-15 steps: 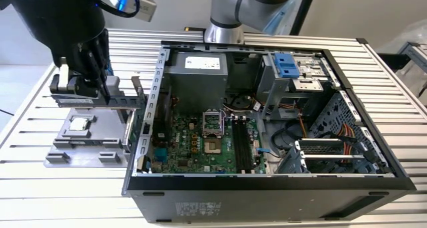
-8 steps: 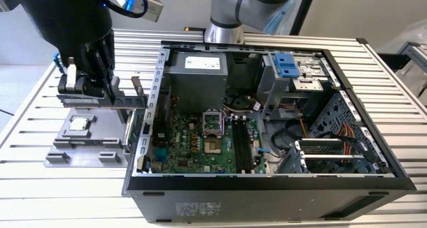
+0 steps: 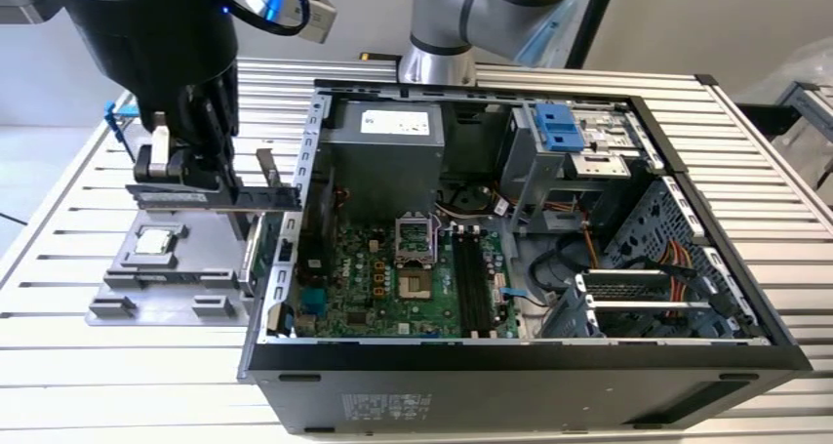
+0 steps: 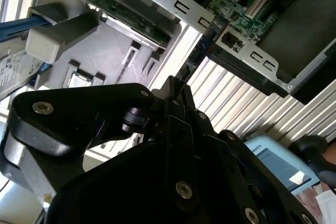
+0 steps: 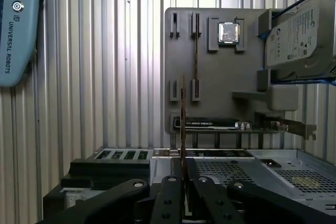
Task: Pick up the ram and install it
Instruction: 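Pick up the ram and move it above insertion slot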
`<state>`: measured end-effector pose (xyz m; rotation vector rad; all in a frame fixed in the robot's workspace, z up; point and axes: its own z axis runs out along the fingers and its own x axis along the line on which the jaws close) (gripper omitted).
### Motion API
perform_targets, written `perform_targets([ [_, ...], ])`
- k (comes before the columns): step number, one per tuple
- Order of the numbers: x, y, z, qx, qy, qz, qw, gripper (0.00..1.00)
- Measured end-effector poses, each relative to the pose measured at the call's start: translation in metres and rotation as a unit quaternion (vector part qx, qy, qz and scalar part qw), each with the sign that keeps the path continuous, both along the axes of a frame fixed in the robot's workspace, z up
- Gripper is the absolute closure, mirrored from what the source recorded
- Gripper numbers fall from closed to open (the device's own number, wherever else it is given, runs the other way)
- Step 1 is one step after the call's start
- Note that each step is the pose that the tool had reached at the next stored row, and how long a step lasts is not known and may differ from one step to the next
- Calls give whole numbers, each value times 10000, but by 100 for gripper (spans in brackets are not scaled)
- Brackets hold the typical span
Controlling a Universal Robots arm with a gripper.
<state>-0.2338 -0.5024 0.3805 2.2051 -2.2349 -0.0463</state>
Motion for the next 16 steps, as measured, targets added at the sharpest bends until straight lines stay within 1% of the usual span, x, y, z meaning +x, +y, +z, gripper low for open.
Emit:
perform_targets([
  [16, 189, 0, 0, 0, 0, 0, 10000, 100],
])
